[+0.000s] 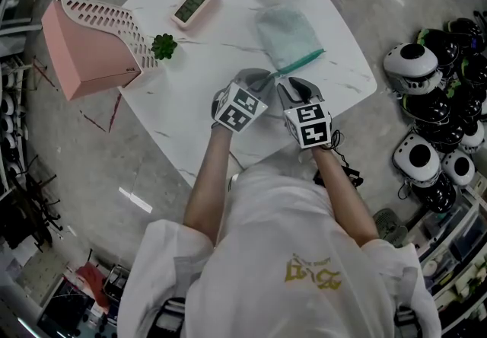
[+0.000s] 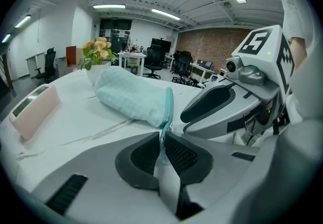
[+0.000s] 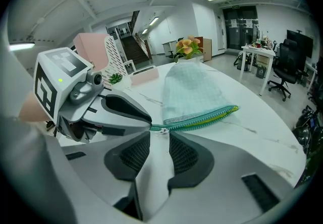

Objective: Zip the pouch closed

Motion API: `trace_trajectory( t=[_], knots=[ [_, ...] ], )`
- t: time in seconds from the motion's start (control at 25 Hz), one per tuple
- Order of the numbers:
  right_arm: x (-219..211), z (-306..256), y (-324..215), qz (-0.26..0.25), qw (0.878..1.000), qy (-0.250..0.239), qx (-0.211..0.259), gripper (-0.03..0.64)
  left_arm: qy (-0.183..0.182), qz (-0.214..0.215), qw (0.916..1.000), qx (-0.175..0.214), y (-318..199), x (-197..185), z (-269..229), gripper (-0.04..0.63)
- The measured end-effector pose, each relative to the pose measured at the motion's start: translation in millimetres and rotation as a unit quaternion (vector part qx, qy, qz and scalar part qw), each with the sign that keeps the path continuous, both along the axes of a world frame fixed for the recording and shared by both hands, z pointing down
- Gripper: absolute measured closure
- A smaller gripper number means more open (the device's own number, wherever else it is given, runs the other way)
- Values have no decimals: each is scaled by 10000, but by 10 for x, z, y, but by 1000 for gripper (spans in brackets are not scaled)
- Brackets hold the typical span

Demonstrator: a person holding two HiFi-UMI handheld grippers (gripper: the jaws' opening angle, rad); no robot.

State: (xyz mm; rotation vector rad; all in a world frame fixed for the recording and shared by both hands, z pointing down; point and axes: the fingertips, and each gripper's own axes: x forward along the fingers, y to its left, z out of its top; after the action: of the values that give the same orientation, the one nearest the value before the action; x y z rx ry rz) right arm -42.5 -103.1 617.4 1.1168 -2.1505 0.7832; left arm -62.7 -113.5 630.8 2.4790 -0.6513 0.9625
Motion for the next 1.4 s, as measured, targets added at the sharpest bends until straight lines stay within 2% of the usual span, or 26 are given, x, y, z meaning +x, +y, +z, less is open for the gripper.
trace_trajectory(
  t=[0.24,0.64,1.0,1.24,1.32,1.4],
  knots=[
    [-36,53,-9,20,9999,45,-100,488,164,247,9995,-63,85,45,-41,558],
    [10,139,-71,270,9992,224,-211,488,404,323,9986,-111,102,46,-91,558],
    [108,80,-3,93,9972,717,-171,512,282,273,9992,-118,121,23,-58,558],
    [43,131,-49,-279,9955,904,-27,506,256,249,9993,-101,104,25,-43,557],
    [37,161,-44,-338,9951,928,-11,530,173,181,9997,-65,84,27,-30,554],
    [10,163,-36,-403,9949,929,16,580,60,126,9999,15,48,30,-14,527]
  ],
)
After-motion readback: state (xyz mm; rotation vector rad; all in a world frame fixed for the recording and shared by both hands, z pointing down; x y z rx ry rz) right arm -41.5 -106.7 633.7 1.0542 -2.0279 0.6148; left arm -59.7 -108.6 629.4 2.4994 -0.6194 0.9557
